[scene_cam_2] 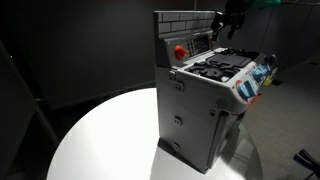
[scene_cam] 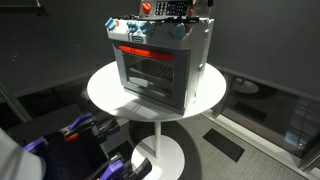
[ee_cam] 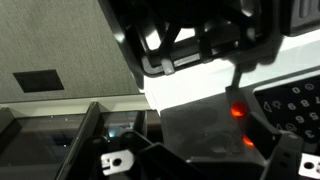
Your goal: Press the right top button on the stove
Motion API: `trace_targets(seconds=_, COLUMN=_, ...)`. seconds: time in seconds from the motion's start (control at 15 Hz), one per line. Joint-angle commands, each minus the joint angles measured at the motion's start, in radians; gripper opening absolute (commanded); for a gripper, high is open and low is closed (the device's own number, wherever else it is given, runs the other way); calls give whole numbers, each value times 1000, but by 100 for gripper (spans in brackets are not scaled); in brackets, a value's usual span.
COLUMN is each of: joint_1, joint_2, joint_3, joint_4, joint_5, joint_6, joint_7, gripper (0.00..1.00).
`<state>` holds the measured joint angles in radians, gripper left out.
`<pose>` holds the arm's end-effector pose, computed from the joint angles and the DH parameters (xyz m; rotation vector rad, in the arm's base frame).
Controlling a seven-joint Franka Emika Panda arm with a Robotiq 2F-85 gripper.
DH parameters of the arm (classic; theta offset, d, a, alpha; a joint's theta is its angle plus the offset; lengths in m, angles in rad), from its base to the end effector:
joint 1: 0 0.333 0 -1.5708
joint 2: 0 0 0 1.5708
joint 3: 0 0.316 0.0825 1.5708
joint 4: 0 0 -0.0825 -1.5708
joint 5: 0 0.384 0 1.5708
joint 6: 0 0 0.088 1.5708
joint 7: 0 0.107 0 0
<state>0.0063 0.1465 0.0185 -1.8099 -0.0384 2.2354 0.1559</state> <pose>0.6285 0.0139 0.4870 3.1005 -0.1742 0.4386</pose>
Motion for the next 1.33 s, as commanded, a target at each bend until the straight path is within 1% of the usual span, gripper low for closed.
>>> trace_targets(seconds=0.0, joint_1=16, joint_2=34, joint_3=-3, joint_4=52, joint_5=-14, joint_6=9, joint_7=7, gripper=100)
trace_targets(seconds=0.4, joint_1=20, joint_2=27, joint_3=-6, joint_4=55, joint_5=-32, joint_6=12, joint_7=6, gripper=100)
trace_targets(seconds=0.67, joint_1=17, joint_2=-5, joint_3=-5, joint_4=36, joint_5=-22, joint_6=-30, joint_7=-2, gripper=100)
trace_targets(seconds=0.8, joint_1=16, joint_2=-22, joint_3=-3, joint_4=29, joint_5=-15, joint_6=-63, joint_7=-11, gripper=100)
trace_targets(seconds=1.27, joint_1=21, joint_2=-90, joint_3=3, joint_4=19, joint_5=-13, joint_6=-276, joint_7=-49, gripper=100)
